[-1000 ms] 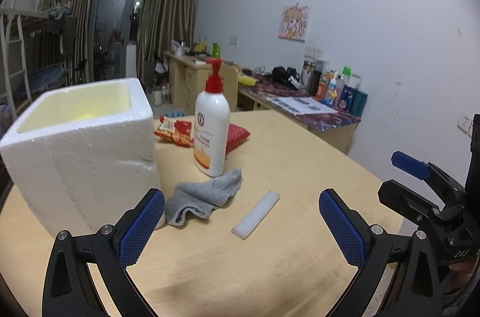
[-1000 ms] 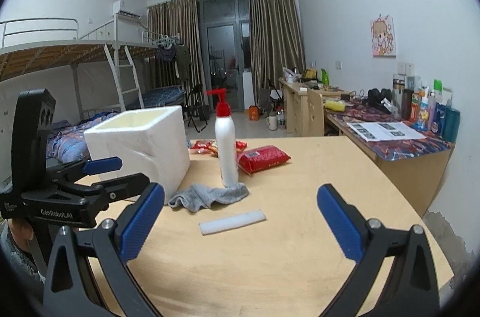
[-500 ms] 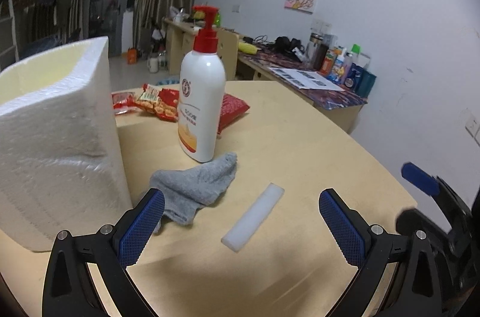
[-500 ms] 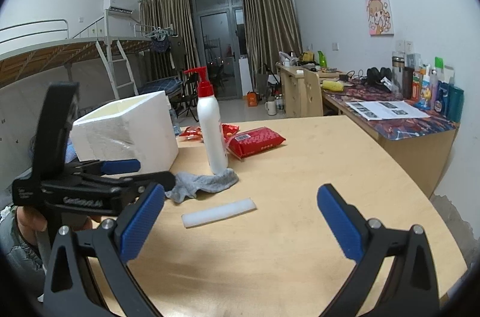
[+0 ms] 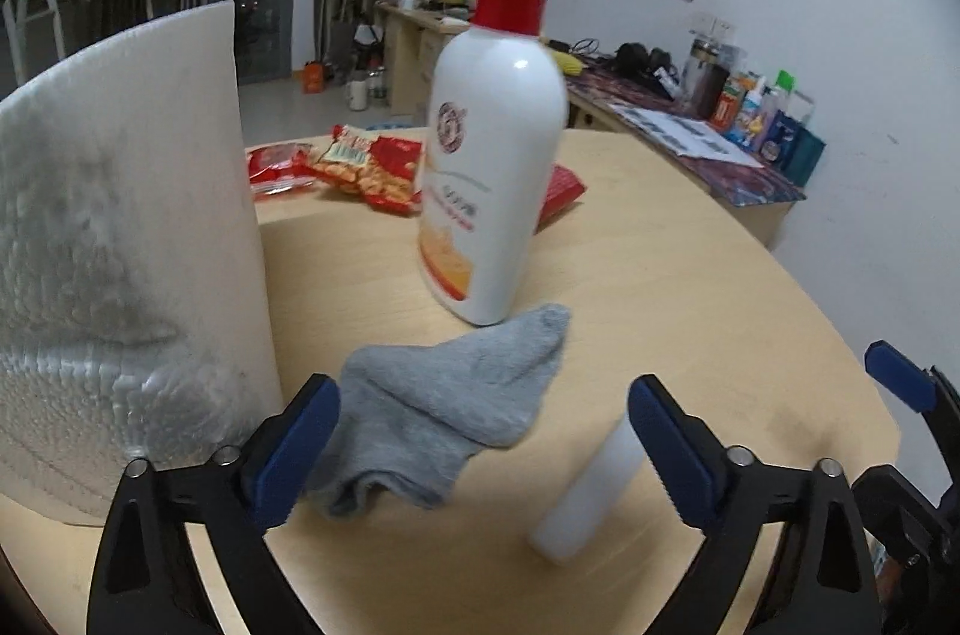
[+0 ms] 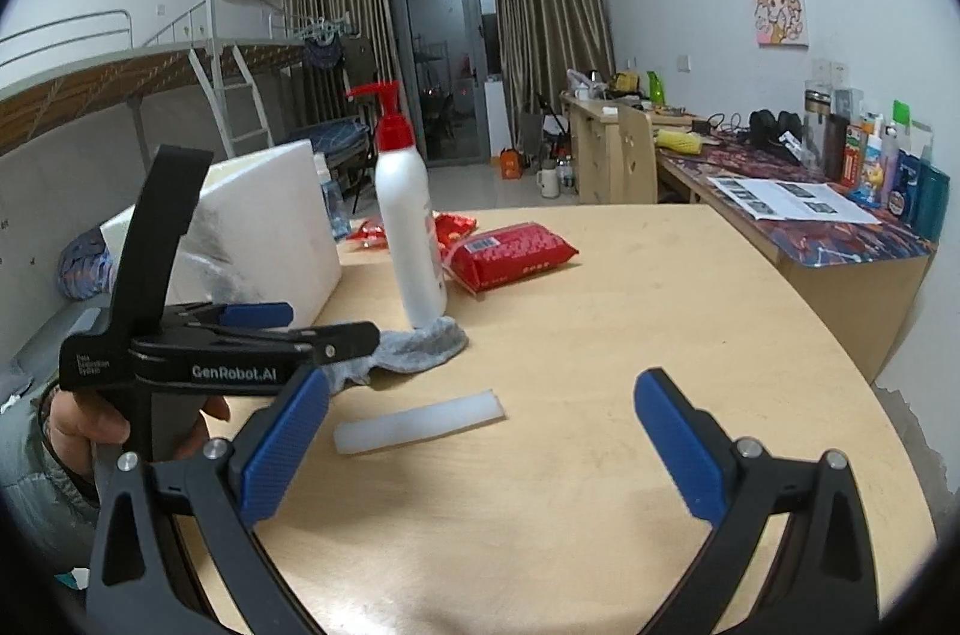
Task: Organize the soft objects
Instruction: 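Grasp the grey sock with the left tool while the right tool approaches the white foam strip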
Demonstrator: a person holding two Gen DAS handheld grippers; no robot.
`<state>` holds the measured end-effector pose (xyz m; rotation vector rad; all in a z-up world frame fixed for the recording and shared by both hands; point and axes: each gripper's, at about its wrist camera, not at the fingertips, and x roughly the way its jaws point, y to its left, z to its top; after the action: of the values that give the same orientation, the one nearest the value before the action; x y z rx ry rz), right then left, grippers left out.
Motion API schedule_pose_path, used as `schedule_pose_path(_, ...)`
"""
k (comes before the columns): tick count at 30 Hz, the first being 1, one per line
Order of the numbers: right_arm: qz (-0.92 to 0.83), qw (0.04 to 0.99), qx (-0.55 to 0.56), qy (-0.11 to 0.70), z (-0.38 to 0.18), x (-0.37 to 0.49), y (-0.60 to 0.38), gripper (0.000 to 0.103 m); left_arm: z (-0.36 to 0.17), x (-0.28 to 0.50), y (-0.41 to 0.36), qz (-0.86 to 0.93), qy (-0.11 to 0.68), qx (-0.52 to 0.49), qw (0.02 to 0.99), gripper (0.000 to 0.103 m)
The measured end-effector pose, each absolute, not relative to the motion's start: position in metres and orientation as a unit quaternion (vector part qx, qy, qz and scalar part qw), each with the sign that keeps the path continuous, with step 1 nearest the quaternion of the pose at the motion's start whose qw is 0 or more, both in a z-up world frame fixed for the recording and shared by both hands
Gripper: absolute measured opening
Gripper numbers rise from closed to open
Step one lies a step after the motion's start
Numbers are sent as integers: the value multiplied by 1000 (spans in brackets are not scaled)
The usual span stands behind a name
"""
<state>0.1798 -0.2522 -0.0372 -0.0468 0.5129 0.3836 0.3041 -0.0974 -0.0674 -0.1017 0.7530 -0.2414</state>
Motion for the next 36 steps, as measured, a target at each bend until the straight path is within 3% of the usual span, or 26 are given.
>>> schedule_pose_path(4, 197, 942, -39, 267, -42, 193, -245, 103, -74, 313, -94, -98, 373, -39, 922, 84)
schedule_pose_path(9, 210, 931, -53, 292, -48, 209, -233, 103, -83, 321, -83, -74, 386, -47, 918, 82)
schedule_pose_path(14, 228, 920, -66, 311, -54, 217, -223, 103, -94, 328, -77, -65, 404, -47, 911, 72)
schedule_pose_path(22, 250, 907, -80, 330, -59, 224, -213, 103, -105, 330, -72, -56, 416, -55, 906, 65)
schedule_pose_path(24, 256, 902, -85, 337, -61, 226, -210, 103, -105, 329, -74, -52, 415, -51, 907, 60)
schedule_pose_path(27, 255, 897, -93, 350, -64, 230, -205, 103, -105, 329, -75, -46, 416, -43, 907, 45)
schedule_pose_path(29, 250, 894, -95, 360, -67, 232, -204, 103, -105, 329, -74, -42, 417, -37, 907, 26)
schedule_pose_path(30, 248, 892, -93, 365, -68, 233, -204, 103, -105, 329, -75, -39, 417, -32, 908, 23)
schedule_pose_path(36, 240, 887, -72, 388, -75, 237, -205, 103, -104, 325, -83, -59, 413, 1, 909, 16)
